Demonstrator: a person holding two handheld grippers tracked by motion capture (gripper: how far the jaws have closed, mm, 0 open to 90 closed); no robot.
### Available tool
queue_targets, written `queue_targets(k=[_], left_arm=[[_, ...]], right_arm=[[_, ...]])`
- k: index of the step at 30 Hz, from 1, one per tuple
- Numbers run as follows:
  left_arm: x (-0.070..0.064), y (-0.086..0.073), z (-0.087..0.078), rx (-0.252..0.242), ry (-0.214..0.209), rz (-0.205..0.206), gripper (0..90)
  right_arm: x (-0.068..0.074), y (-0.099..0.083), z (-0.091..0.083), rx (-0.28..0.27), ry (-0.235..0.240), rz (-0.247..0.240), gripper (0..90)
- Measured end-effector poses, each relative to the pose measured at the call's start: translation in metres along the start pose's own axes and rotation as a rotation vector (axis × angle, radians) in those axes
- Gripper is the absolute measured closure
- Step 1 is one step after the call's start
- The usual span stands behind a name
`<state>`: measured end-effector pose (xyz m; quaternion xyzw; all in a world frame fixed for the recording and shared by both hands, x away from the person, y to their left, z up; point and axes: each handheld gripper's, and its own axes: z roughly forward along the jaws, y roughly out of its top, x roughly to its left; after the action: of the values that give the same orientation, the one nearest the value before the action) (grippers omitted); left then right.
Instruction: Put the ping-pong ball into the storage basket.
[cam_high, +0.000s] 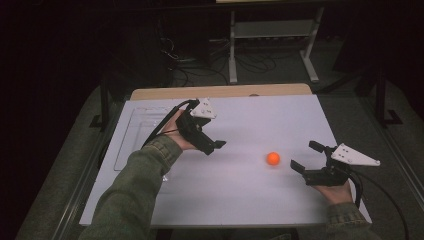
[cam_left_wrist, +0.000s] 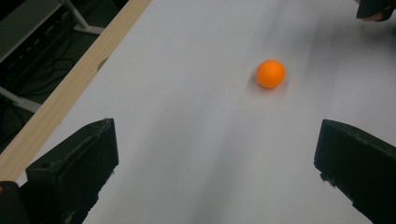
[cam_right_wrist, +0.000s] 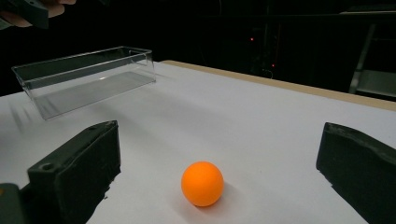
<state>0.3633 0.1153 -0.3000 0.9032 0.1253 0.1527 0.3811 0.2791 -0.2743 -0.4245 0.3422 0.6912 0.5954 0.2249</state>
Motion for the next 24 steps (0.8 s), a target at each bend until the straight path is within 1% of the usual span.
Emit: queue_targets(k=[5, 7, 11, 14, 18, 19, 20, 24], left_arm=[[-0.001, 0.002, 0.003, 0.002, -0.008, 0.003, 0.0], [-0.001, 0.004, 0.004, 0.003, -0.015, 0.012, 0.0], [0.0, 0.008, 0.011, 0.014, -0.024, 0.021, 0.0], [0.0, 0.009, 0.013, 0.016, -0.028, 0.022, 0.0], [-0.001, 0.013, 0.019, 0.026, -0.049, 0.022, 0.0], [-0.001, 0.014, 0.02, 0.03, -0.049, 0.022, 0.0], [-0.001, 0.015, 0.021, 0.034, -0.052, 0.03, 0.0], [-0.002, 0.017, 0.023, 0.034, -0.057, 0.028, 0.0]], right_arm=[[0.0, 0.0, 0.0, 0.001, 0.002, 0.002, 0.0], [0.0, 0.0, 0.0, 0.001, 0.001, 0.0, 0.0], [0.001, 0.0, 0.0, 0.004, 0.001, -0.002, 0.0], [0.001, 0.0, 0.0, 0.005, 0.001, 0.0, 0.0], [0.001, 0.0, 0.0, 0.004, 0.003, -0.003, 0.0], [0.001, 0.0, 0.0, 0.003, 0.003, -0.003, 0.0], [0.001, 0.0, 0.001, 0.003, 0.004, -0.003, 0.0], [0.001, 0.0, 0.001, 0.004, 0.006, -0.004, 0.0]])
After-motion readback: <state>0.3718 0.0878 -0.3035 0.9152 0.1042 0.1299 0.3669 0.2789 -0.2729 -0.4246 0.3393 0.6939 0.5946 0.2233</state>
